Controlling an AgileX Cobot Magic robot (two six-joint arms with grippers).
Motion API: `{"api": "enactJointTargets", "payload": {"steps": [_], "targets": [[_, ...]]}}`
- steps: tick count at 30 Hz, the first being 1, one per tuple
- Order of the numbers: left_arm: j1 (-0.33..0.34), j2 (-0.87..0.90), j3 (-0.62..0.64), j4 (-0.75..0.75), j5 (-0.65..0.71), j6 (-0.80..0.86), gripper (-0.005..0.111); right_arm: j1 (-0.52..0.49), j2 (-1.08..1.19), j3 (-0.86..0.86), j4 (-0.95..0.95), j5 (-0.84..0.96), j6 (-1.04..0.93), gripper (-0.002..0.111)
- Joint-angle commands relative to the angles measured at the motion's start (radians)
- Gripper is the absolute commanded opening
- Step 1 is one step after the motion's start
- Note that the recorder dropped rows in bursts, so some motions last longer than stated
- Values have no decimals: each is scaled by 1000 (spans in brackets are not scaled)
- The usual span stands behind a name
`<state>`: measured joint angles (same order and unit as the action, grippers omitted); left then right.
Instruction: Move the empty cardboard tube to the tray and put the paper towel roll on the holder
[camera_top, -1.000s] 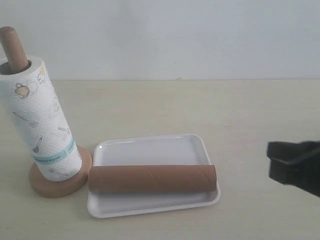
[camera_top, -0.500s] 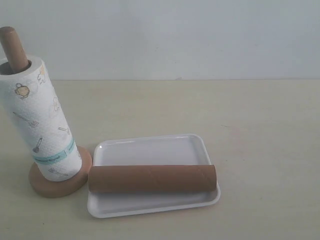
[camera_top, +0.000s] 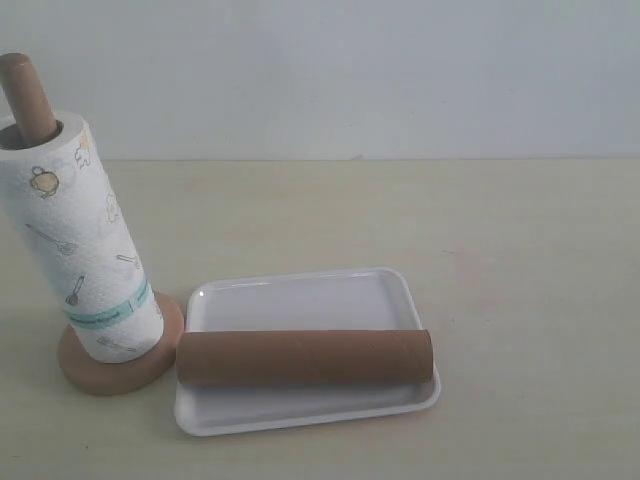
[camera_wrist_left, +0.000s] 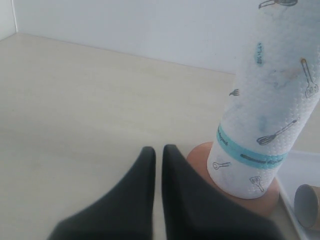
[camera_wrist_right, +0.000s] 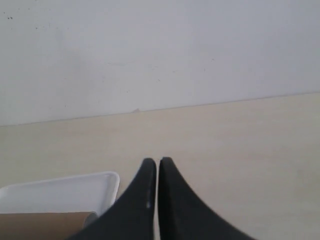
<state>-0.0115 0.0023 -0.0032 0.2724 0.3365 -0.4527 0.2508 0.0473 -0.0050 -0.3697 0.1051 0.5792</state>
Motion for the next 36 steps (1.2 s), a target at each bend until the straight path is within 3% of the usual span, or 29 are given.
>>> {"api": "enactJointTargets", "payload": {"steps": [1,21,23,28,36], "targets": [[3,-2,3,2,-5,5,5,-13,-47,5,-2,64,18,1],[3,-2,3,2,-8,5,5,-21,-47,5,1,67,78,1],[3,-2,3,2,-8,5,5,-21,-47,5,52,82,0,1],[3,-2,3,2,-8,5,5,-21,-47,5,302,195,-424,1],[3,-2,3,2,-8,5,5,-21,-47,5,337,248,-431,1]]}}
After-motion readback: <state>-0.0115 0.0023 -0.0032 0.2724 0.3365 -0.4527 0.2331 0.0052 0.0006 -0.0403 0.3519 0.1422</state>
